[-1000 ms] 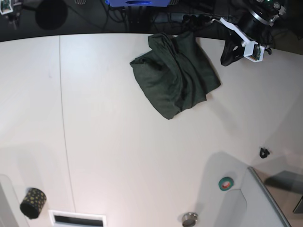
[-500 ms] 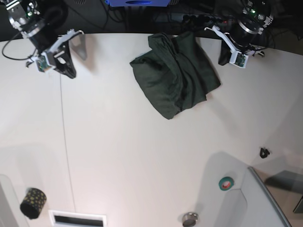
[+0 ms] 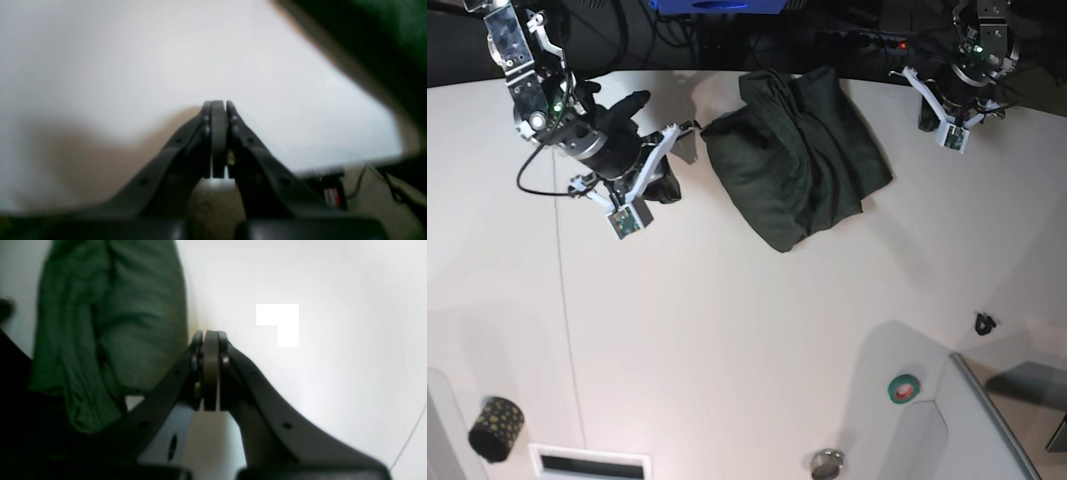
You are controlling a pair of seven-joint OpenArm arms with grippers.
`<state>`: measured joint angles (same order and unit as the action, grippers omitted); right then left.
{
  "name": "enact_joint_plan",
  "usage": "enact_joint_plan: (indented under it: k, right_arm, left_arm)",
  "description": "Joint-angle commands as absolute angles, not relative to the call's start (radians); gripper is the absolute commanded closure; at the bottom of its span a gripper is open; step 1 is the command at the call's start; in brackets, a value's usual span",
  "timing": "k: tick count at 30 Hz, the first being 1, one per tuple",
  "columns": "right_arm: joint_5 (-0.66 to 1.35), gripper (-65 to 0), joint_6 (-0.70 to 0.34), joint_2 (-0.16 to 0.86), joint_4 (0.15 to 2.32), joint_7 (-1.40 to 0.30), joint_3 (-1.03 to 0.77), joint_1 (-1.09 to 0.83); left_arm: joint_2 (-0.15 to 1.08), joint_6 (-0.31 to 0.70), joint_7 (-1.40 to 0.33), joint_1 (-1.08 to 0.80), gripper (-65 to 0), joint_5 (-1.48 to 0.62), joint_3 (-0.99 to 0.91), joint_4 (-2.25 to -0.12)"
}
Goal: Layout the t-shirt on the table in an organized manner, then fold the t-shirt properly
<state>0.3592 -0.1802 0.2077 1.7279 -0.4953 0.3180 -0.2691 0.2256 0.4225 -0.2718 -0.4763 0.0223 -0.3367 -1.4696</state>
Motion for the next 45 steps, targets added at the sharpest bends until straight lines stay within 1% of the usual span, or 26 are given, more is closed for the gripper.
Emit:
enact_joint_plan:
  k: [1, 6, 11, 15, 20, 26, 33, 39, 41, 45]
  right_arm:
    - [0.363, 0.0, -0.179, 0.217, 1.738, -0.479, 0.312, -0.263]
    - [0.363, 0.0, -0.179, 0.216, 1.662, -0.479, 0.312, -0.259]
    - [0.363, 0.0, -0.179, 0.213, 1.581, -0.464, 0.312, -0.243]
    - [0.363, 0.0, -0.179, 0.194, 1.557, -0.456, 0.312, -0.240]
    - [0.363, 0.0, -0.179, 0.173, 1.549, -0.456, 0.314, -0.243]
    - [0.360, 0.0, -0.179, 0.176, 1.546, -0.455, 0.440, -0.225]
    - [0.360, 0.0, -0.170, 0.173, 1.506, -0.453, 0.464, -0.206]
    - [0.360, 0.0, -0.168, 0.177, 1.512, -0.453, 0.460, -0.208]
    - [0.360, 0.0, -0.168, 0.177, 1.514, -0.453, 0.460, -0.209]
    - [0.360, 0.0, -0.168, 0.179, 1.514, -0.453, 0.437, -0.213]
  left_arm:
    - [0.237, 0.426, -0.243, -0.470, 0.0, 0.012, -0.326, -1.483]
    - [0.239, 0.426, -0.246, -0.446, 0.0, 0.012, -0.302, -1.478]
    - [0.239, 0.427, -0.248, -0.380, 0.0, 0.016, -0.280, -1.395]
    - [0.259, 0.427, -0.246, -0.357, 0.0, 0.120, -0.186, -1.330]
    - [0.240, 0.427, -0.246, -0.352, 0.0, 0.148, -0.170, -1.328]
    - [0.236, 0.427, -0.248, -0.328, 0.0, 0.157, -0.159, -1.325]
    - [0.176, 0.427, -0.251, -0.266, 0.0, 0.160, -0.151, -1.322]
    - [0.171, 0.426, -0.260, -0.226, 0.0, 0.153, -0.027, -1.303]
    - [0.170, 0.426, -0.286, -0.183, 0.0, 0.150, 0.001, -1.277]
    - [0.124, 0.426, -0.294, -0.093, 0.0, 0.156, 0.012, -1.221]
